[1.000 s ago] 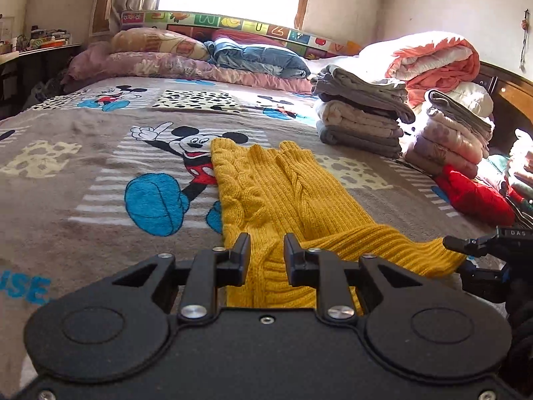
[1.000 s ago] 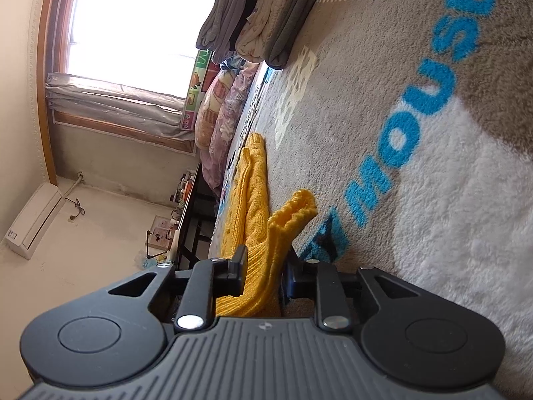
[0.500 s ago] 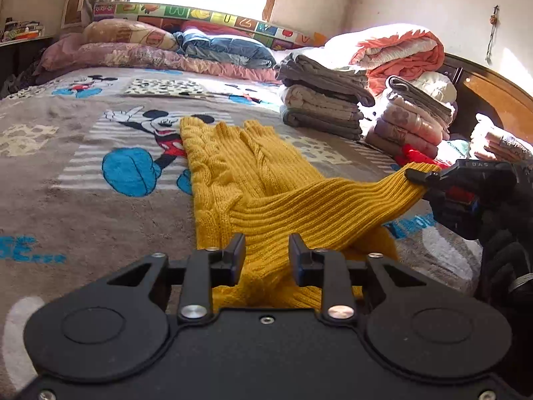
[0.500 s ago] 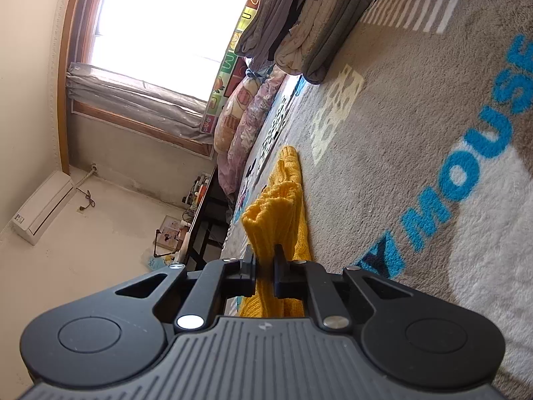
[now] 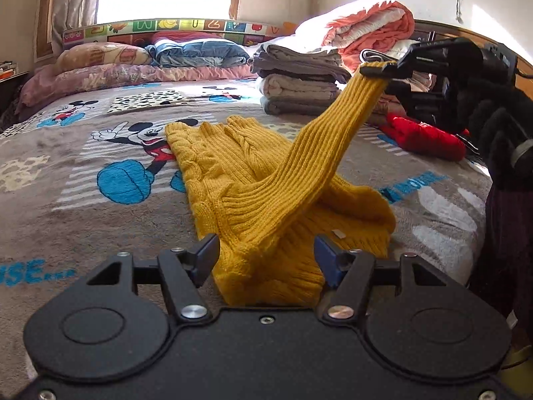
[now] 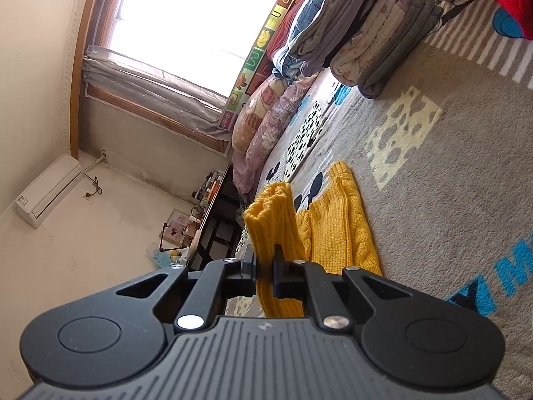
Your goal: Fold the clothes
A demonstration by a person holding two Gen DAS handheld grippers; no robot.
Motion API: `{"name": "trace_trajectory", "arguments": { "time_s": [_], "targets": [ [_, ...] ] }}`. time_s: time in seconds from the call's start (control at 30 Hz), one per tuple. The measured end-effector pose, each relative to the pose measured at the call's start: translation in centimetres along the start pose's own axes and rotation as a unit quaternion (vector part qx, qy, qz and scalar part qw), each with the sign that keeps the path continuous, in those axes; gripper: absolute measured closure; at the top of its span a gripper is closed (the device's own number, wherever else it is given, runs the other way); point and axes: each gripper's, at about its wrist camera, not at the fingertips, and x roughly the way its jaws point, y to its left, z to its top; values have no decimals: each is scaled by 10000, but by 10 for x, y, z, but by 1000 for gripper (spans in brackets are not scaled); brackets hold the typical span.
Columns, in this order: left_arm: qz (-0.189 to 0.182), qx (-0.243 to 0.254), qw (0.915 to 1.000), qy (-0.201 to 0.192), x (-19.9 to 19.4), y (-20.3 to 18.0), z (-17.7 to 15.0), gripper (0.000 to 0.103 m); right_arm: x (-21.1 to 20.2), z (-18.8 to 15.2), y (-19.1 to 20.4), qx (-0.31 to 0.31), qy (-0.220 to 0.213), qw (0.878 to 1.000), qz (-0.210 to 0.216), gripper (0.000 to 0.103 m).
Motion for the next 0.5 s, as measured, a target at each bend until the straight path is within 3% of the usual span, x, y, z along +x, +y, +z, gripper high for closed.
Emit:
{"name": "trace_trajectory", "arguments": {
  "time_s": [0.17, 0.3, 0.5],
  "targets": [
    [-179, 498, 9977, 416, 12, -13, -7, 41, 13, 1, 17, -70, 2, 10000, -42, 92],
    [-104, 412, 9991, 76, 3, -8, 0, 41, 26, 5, 27, -135, 36, 9998, -108, 93],
    [-372, 285, 9986, 232, 10, -2, -2, 41, 52, 13, 40, -303, 123, 9992, -212, 93]
  ]
}}
